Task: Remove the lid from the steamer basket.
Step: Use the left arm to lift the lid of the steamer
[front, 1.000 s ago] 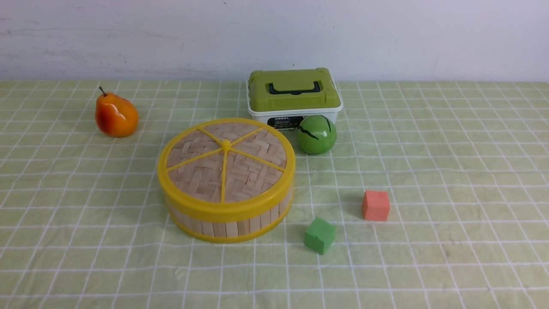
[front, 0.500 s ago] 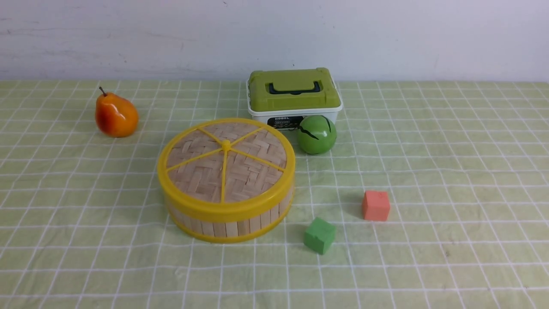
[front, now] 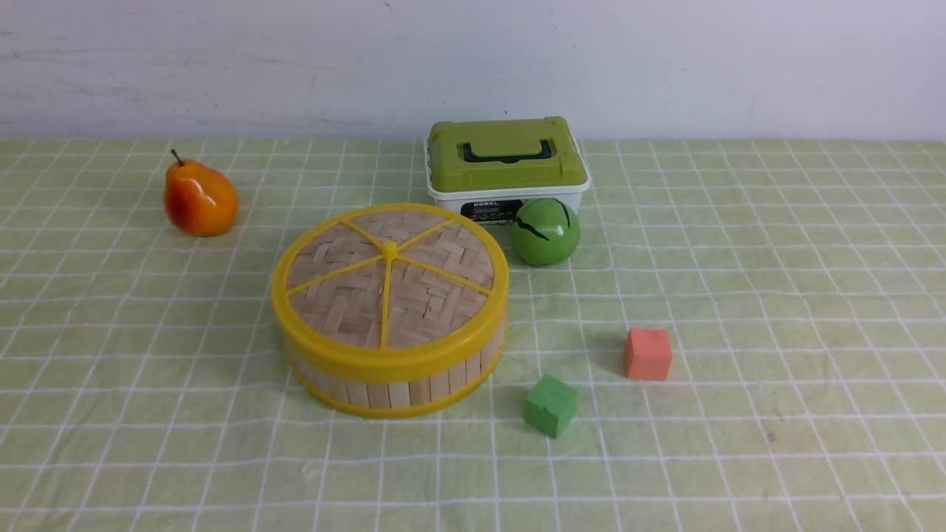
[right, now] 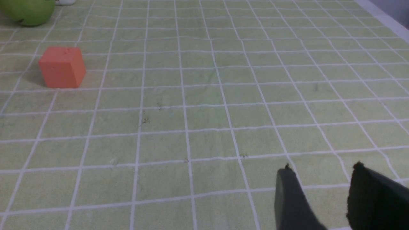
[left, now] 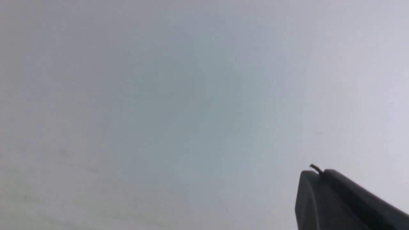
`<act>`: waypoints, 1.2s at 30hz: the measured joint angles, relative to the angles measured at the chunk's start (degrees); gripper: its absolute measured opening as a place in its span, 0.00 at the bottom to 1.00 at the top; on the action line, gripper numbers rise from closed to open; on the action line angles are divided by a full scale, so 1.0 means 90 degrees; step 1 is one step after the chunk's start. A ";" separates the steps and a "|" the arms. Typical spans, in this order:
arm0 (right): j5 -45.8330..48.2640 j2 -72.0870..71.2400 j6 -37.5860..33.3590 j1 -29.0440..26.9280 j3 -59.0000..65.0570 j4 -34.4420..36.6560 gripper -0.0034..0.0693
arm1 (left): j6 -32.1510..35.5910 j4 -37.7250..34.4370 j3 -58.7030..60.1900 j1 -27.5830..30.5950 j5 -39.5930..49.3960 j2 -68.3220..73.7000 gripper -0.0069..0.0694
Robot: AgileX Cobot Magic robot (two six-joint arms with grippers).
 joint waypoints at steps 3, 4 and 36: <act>0.0000 0.0000 0.0000 0.0000 0.0000 0.0000 0.38 | -0.0857 0.0290 -0.0538 0.0000 0.0683 0.0910 0.07; 0.0000 0.0000 0.0000 0.0000 0.0000 0.0000 0.38 | -0.0887 0.0324 -0.0538 0.0000 0.0754 0.0963 0.07; 0.0000 0.0000 0.0000 0.0000 0.0000 0.0000 0.38 | 0.1526 -0.0876 -0.6722 -0.2080 0.7468 0.7712 0.07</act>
